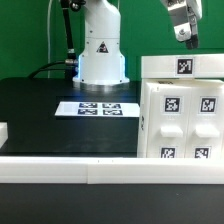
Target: Assemble cabinet
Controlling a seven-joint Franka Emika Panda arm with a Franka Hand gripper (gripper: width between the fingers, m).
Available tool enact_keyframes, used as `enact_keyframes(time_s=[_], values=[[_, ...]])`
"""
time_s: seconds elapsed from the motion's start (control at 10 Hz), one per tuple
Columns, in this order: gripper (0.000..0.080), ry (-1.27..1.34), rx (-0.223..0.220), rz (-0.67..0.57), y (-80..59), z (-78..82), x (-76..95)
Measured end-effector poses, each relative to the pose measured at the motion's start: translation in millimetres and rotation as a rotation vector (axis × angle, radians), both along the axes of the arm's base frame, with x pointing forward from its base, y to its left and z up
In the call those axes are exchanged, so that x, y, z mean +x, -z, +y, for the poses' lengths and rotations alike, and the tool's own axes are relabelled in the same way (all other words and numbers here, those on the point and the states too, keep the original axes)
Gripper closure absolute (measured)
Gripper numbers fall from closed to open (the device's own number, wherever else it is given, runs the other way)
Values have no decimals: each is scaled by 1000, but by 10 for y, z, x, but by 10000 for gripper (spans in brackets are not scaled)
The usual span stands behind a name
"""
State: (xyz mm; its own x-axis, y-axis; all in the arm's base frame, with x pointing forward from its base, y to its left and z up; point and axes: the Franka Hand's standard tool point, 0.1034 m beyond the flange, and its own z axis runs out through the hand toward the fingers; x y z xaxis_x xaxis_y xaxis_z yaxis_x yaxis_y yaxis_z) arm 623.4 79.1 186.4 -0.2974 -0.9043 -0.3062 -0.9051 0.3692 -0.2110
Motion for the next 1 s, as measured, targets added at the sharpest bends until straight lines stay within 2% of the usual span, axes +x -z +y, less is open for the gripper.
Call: enact_keyframes(time_s=[0.2,0.4,0.6,0.9,1.0], values=[[2,-301,-94,-15,-32,82,14],[2,-493,-140,-46,-49,130,41],[2,-663,-187,-103,-38,67,65],[2,-896,-260,-144,-33,67,54],[2,-1036,-302,-120,-45,106,29]])
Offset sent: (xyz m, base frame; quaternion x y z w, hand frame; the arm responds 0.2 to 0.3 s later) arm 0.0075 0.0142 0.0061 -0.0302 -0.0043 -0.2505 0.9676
